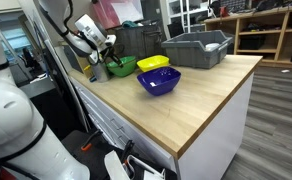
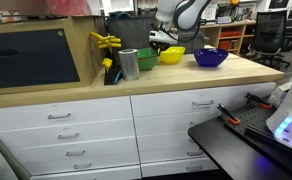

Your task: Remove the top green bowl from the stacked bowls and place it in between the blue and yellow bowls

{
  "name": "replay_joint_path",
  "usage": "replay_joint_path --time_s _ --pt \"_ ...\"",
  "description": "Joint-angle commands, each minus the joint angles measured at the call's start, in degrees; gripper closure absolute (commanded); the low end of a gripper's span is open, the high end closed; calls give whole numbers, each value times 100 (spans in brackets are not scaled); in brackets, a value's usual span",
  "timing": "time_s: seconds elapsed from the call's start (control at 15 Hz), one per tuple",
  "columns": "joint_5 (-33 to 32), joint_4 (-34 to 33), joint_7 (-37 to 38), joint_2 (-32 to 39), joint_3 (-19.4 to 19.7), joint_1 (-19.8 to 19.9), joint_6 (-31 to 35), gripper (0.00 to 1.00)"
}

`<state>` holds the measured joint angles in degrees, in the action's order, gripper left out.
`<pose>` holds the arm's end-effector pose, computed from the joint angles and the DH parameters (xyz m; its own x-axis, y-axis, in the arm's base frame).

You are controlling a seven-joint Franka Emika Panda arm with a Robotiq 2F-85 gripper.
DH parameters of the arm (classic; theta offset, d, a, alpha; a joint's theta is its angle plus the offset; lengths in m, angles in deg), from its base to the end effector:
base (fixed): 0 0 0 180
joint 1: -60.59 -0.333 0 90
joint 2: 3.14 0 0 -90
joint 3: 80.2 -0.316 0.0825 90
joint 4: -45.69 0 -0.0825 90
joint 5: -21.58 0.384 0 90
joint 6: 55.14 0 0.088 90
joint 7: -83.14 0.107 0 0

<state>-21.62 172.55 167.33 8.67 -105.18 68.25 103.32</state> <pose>0.5384 0.1943 0.3264 0.7566 -0.5018 0.4192 -0.4627 -0.8639 -0.1991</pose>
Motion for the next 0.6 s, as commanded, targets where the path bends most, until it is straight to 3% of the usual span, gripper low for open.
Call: replay_joint_path --time_s 0.0,0.53 --pt "269 245 -516 -565 -90 139 -252 97" --pt "964 1113 -1263 -1410 -27 138 -441 97"
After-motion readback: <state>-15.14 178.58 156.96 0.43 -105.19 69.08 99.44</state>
